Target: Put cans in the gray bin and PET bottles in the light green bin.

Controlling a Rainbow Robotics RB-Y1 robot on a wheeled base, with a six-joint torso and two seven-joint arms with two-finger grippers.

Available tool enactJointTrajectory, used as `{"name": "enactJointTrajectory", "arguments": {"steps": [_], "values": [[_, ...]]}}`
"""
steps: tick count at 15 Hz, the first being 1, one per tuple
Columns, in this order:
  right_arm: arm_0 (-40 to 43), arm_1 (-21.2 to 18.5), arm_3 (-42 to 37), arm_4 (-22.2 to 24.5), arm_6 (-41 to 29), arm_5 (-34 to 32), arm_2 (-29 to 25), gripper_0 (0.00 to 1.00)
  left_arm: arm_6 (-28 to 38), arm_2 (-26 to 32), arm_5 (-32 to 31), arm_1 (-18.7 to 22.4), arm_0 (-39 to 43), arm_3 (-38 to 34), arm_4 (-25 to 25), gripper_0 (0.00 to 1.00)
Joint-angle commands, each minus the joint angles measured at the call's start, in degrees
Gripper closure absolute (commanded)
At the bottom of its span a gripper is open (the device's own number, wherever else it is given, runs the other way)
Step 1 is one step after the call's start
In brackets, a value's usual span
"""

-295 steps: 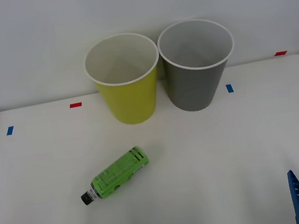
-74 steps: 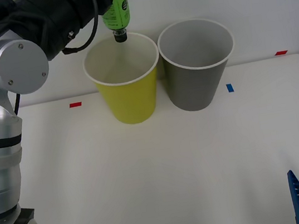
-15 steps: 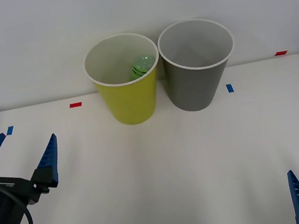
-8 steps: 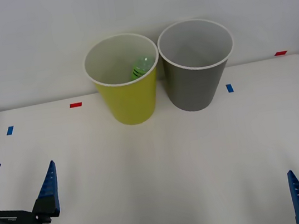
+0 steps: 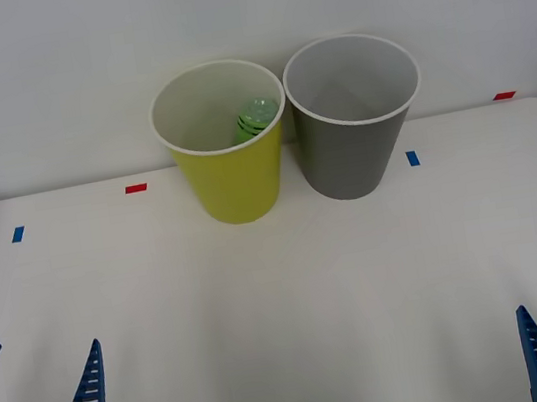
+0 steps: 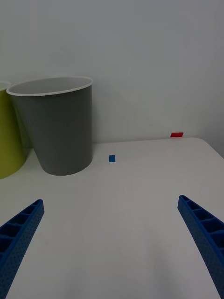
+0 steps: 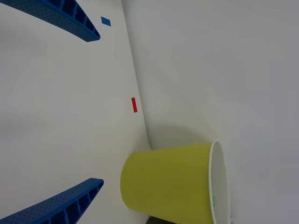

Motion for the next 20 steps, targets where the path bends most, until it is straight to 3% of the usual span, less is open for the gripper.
{"name": "enactJointTrajectory", "arguments": {"steps": [1, 7, 20], "values": [[0.0, 0.0, 0.0, 0.0, 0.0, 0.0, 0.0, 0.00, 0.8, -1.3, -5.0, 0.0, 0.4, 5.3, -1.3, 0.00], [0.0, 0.0, 0.0, 0.0, 0.0, 0.0, 0.0, 0.00, 2.5, -3.3, -9.0, -0.1, 3.9, 6.5, -3.1, 0.00], [0.0, 0.0, 0.0, 0.0, 0.0, 0.0, 0.0, 0.00, 2.5, -3.7, -9.2, -0.1, 4.5, 6.5, -3.5, 0.00]]}}
